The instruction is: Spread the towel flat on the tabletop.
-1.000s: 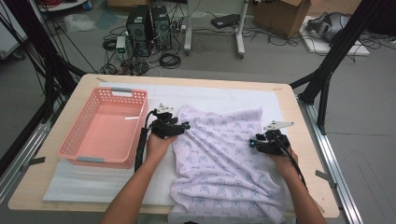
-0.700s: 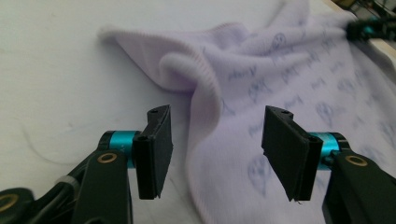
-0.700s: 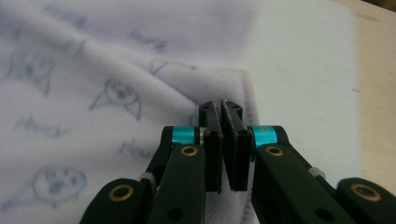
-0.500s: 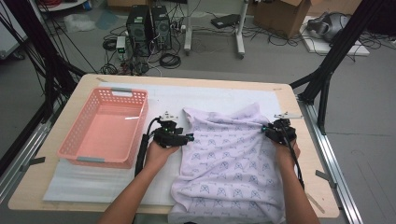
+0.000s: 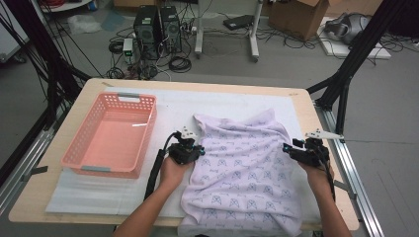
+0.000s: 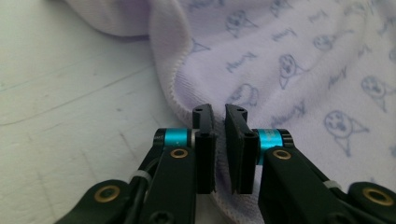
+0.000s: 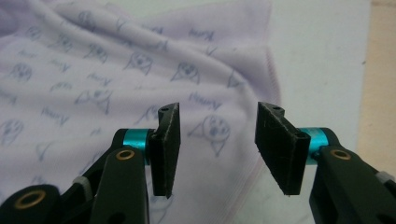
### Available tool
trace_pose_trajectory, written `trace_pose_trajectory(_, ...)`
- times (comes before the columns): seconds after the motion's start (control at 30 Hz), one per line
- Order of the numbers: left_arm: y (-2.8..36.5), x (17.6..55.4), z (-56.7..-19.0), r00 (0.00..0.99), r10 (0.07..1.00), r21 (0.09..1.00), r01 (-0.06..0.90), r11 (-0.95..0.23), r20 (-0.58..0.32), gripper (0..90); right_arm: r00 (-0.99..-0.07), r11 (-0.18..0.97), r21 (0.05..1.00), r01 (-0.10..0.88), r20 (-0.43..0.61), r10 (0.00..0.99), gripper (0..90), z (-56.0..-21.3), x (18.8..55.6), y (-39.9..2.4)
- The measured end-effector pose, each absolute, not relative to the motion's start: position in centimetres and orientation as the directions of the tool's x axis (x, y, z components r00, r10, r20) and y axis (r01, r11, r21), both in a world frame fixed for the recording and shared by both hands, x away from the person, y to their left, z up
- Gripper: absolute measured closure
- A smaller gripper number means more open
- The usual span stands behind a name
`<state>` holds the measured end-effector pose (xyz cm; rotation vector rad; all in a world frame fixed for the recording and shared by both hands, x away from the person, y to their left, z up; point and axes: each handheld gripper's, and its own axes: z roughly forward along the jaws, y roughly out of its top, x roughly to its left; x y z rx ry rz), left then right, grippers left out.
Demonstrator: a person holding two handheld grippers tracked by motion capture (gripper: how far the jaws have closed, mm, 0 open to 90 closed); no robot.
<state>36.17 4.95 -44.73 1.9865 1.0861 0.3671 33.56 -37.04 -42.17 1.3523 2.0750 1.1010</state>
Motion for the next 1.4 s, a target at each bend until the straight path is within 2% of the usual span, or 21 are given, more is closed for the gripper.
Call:
trace_pose_trajectory(0.03, 5.3, 36.6, -44.7, 0.557, 0.824, 0.786, 0.555, -0.273, -0.107, 83.1, -0.44, 0.212, 0.801, 0.56, 0.071, 0.895, 49.9, -42.4, 33.3, -37.0)
trace_pose_trajectory(0.17, 7.4, 38.0, -44.8, 0.451, 0.876, 0.797, 0.587, -0.146, -0.172, 83.0, -0.474, 0.229, 0.791, 0.567, 0.087, 0.876, 47.2, -43.1, 32.7, -36.9)
trace_pose_trajectory(0.27, 7.7, 37.9, -44.8, 0.481, 0.855, 0.798, 0.584, -0.149, -0.192, 78.7, -0.494, 0.243, 0.782, 0.573, 0.093, 0.865, 44.9, -43.5, 32.5, -36.6)
trace_pose_trajectory(0.37, 7.3, 37.4, -44.9, 0.523, 0.81, 0.764, 0.626, -0.155, -0.264, 52.2, -0.539, 0.33, 0.734, 0.594, 0.057, 0.841, 42.0, -44.3, 32.7, -35.6)
trace_pose_trajectory(0.43, 6.8, 36.7, -45.0, 0.557, 0.797, 0.772, 0.605, -0.197, -0.233, 41.7, -0.565, 0.379, 0.726, 0.574, 0.016, 0.825, 41.9, -44.7, 32.8, -35.1)
trace_pose_trajectory(0.5, 6.2, 36.3, -45.0, 0.575, 0.802, 0.78, 0.573, -0.253, -0.162, 44.9, -0.582, 0.395, 0.727, 0.561, 0.008, 0.813, 54.8, -44.6, 32.9, -34.8)
trace_pose_trajectory(0.53, 6.0, 36.1, -44.9, 0.575, 0.815, 0.78, 0.542, -0.312, -0.074, 53.2, -0.596, 0.401, 0.734, 0.549, 0.007, 0.803, 73.7, -44.6, 33.1, -34.8)
trace_pose_trajectory(0.57, 6.1, 36.2, -44.9, 0.583, 0.808, 0.786, 0.537, -0.306, -0.083, 69.8, -0.603, 0.41, 0.737, 0.537, -0.004, 0.798, 83.6, -44.6, 33.1, -34.6)
trace_pose_trajectory(0.6, 6.3, 36.6, -45.0, 0.572, 0.808, 0.78, 0.567, -0.265, -0.141, 82.8, -0.599, 0.417, 0.736, 0.533, -0.02, 0.8, 85.7, -44.6, 33.3, -34.5)
trace_pose_trajectory(0.63, 6.3, 36.8, -45.0, 0.562, 0.814, 0.783, 0.568, -0.252, -0.145, 83.8, -0.596, 0.414, 0.741, 0.529, -0.022, 0.802, 86.2, -44.6, 33.6, -34.5)
trace_pose_trajectory(0.67, 6.4, 37.3, -44.9, 0.558, 0.823, 0.787, 0.554, -0.272, -0.109, 84.1, -0.579, 0.398, 0.747, 0.533, -0.022, 0.815, 86.5, -44.6, 34.0, -34.6)
trace_pose_trajectory(0.8, 6.5, 39.1, -45.1, 0.519, 0.845, 0.825, 0.53, -0.196, -0.133, 84.2, -0.485, 0.312, 0.778, 0.545, -0.011, 0.874, 86.9, -45.0, 36.0, -35.3)
trace_pose_trajectory(0.87, 6.5, 40.2, -45.1, 0.506, 0.847, 0.806, 0.564, -0.182, -0.163, 84.3, -0.451, 0.302, 0.786, 0.54, -0.033, 0.892, 87.3, -44.9, 37.0, -35.3)
trace_pose_trajectory(0.93, 6.7, 40.6, -45.0, 0.478, 0.855, 0.828, 0.55, -0.111, -0.203, 83.8, -0.417, 0.304, 0.79, 0.533, -0.067, 0.906, 87.4, -44.7, 37.6, -35.1)
trace_pose_trajectory(1.0, 6.7, 40.6, -44.8, 0.467, 0.855, 0.831, 0.551, -0.082, -0.226, 78.2, -0.359, 0.287, 0.801, 0.526, -0.097, 0.928, 87.6, -44.3, 38.0, -35.1)
trace_pose_trajectory(1.07, 6.8, 40.2, -44.6, 0.495, 0.836, 0.82, 0.563, -0.101, -0.237, 62.7, -0.334, 0.248, 0.815, 0.525, -0.071, 0.94, 86.1, -44.0, 38.0, -35.3)
trace_pose_trajectory(1.13, 6.9, 39.4, -44.3, 0.517, 0.822, 0.811, 0.572, -0.124, -0.239, 49.0, -0.341, 0.234, 0.811, 0.536, -0.045, 0.939, 74.2, -43.7, 37.8, -35.4)
trace_pose_trajectory(1.17, 7.0, 38.7, -44.1, 0.528, 0.817, 0.819, 0.559, -0.129, -0.232, 45.8, -0.347, 0.227, 0.81, 0.54, -0.031, 0.937, 67.5, -43.6, 37.5, -35.4)
trace_pose_trajectory(1.27, 7.3, 36.8, -43.9, 0.548, 0.816, 0.829, 0.533, -0.169, -0.186, 42.3, -0.374, 0.22, 0.817, 0.533, -0.005, 0.928, 57.3, -43.0, 36.3, -35.7)
trace_pose_trajectory(1.33, 7.6, 35.7, -43.9, 0.554, 0.813, 0.819, 0.543, -0.187, -0.181, 41.3, -0.417, 0.202, 0.807, 0.555, 0.06, 0.907, 49.0, -42.7, 35.6, -35.9)
trace_pose_trajectory(1.4, 7.8, 34.6, -44.0, 0.565, 0.802, 0.816, 0.546, -0.187, -0.194, 41.2, -0.441, 0.218, 0.796, 0.564, 0.068, 0.895, 47.7, -42.6, 34.4, -36.1)
